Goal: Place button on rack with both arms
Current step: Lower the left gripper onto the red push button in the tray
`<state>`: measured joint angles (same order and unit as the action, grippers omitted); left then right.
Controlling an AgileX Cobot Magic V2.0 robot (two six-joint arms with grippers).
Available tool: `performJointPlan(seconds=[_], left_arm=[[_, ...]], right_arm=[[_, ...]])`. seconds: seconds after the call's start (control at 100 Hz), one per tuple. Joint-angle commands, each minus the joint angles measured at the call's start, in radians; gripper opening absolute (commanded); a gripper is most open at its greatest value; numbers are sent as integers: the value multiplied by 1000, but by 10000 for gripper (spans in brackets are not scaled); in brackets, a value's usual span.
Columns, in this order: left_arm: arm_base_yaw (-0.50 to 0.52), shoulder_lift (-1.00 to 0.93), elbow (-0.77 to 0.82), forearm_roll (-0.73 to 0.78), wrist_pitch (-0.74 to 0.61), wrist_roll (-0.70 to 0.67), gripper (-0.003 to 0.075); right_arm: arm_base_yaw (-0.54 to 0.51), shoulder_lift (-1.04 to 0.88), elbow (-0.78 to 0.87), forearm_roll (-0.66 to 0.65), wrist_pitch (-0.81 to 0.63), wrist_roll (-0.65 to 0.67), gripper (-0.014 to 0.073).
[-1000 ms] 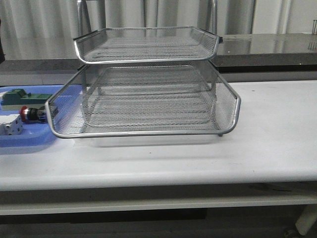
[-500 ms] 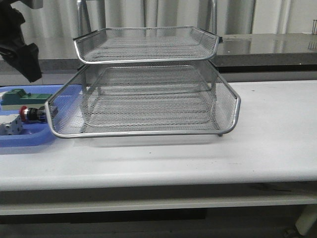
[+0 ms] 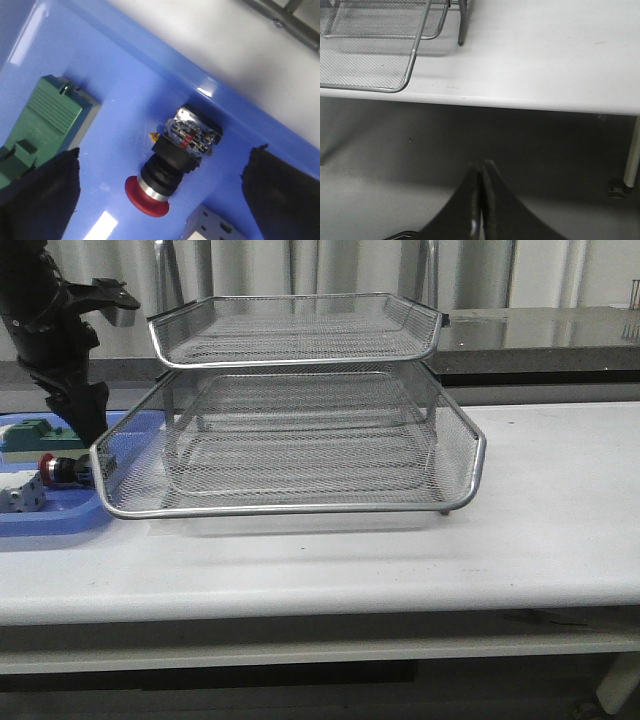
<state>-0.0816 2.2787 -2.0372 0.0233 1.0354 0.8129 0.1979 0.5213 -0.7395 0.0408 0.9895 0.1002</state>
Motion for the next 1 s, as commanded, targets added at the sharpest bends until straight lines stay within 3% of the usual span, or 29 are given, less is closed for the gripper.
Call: performJointPlan(seconds=[0.0,0.99], left_arm=[[-6,-43,-55,-2,10,5,620],[11,60,-60,32,-28,67,620]], right_arm=[[4,1,-29,-8,-59,0,-67],[4,1,-29,-8,-59,0,-67]])
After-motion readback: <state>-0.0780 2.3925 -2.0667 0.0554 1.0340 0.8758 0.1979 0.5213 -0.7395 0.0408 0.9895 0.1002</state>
